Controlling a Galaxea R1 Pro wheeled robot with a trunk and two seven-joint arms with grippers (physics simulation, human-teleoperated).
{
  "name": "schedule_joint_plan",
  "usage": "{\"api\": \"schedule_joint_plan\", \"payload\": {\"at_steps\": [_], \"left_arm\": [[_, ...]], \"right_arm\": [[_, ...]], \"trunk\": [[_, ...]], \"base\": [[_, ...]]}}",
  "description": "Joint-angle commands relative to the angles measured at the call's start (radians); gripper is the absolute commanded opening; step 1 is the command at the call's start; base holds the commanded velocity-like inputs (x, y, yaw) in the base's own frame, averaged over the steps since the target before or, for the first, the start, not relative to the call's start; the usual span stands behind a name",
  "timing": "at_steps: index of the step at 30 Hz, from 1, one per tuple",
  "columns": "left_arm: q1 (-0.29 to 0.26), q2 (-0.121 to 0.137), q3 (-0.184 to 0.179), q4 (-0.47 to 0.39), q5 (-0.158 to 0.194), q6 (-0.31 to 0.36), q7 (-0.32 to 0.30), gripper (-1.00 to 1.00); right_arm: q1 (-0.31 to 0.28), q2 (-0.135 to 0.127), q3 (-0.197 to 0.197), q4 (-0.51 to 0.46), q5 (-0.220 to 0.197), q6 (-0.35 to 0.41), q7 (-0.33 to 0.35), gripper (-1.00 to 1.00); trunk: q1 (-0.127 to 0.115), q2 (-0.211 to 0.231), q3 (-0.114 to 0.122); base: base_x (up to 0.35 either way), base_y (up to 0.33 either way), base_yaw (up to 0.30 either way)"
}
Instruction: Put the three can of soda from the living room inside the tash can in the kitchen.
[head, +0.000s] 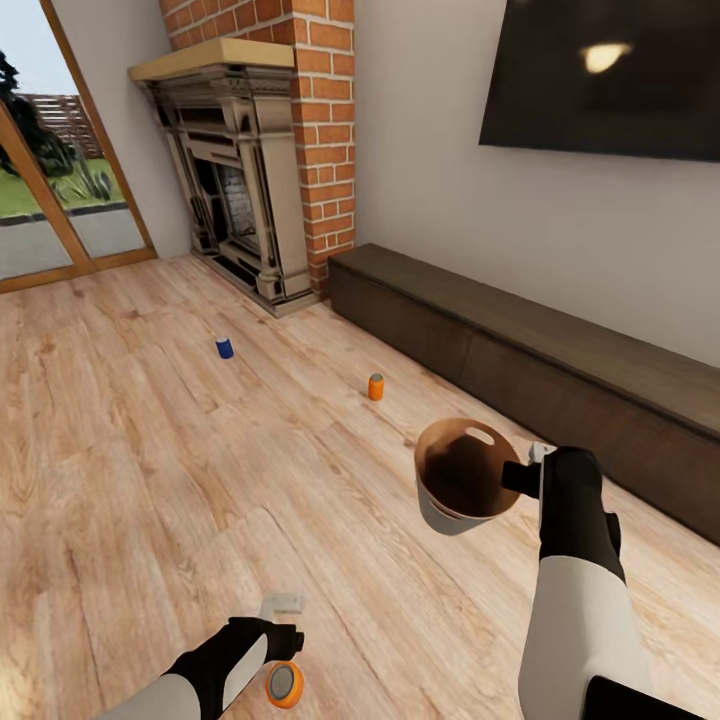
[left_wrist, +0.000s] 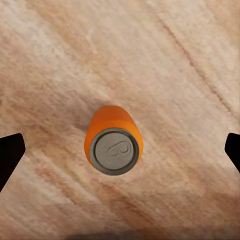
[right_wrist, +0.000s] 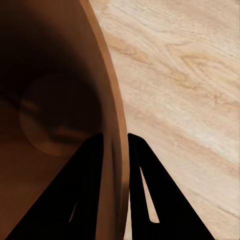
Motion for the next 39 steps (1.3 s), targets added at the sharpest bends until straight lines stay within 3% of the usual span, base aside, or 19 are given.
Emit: {"api": "schedule_joint_plan", "payload": {"at_steps": [1, 11, 17, 23, 27, 33, 39], "left_arm": [[0.0, 0.0, 0.0, 0.0, 0.0, 0.0, 0.0, 1.0], [0.001, 0.0, -0.001, 0.0, 0.0, 0.0, 0.0, 1.0], [0.001, -0.001, -0.001, 0.0, 0.0, 0.0, 0.001, 1.0], [0.001, -0.001, -0.001, 0.0, 0.0, 0.0, 0.001, 1.0], [0.001, -0.001, -0.001, 0.0, 0.0, 0.0, 0.001, 1.0], [0.001, -0.001, -0.003, 0.0, 0.0, 0.0, 0.001, 1.0], [0.001, -0.001, -0.002, 0.0, 0.0, 0.0, 0.001, 1.0]], "right_arm": [[0.0, 0.0, 0.006, -0.001, -0.02, 0.002, 0.006, -1.0], [0.004, 0.0, 0.05, -0.069, -0.021, 0.002, 0.014, -1.0], [0.005, 0.0, 0.125, -0.166, -0.017, 0.002, 0.019, -1.0], [0.004, 0.0, 0.173, -0.222, -0.014, 0.002, 0.02, -1.0], [0.003, 0.0, 0.205, -0.24, -0.013, 0.002, 0.02, -1.0], [0.001, 0.0, 0.226, -0.248, -0.012, 0.002, 0.02, -1.0], [0.001, 0.0, 0.232, -0.249, -0.012, 0.002, 0.02, -1.0]], "trunk": [[0.0, 0.0, 0.0], [0.0, 0.0, 0.0], [0.0, 0.0, 0.0], [0.0, 0.0, 0.0], [0.015, -0.028, -0.012], [0.038, -0.07, -0.031], [0.038, -0.07, -0.031]], "base": [[0.0, 0.0, 0.0], [0.0, 0.0, 0.0], [0.0, 0.0, 0.0], [0.0, 0.0, 0.0], [0.0, 0.0, 0.0], [0.0, 0.0, 0.0], [0.0, 0.0, 0.0]]}}
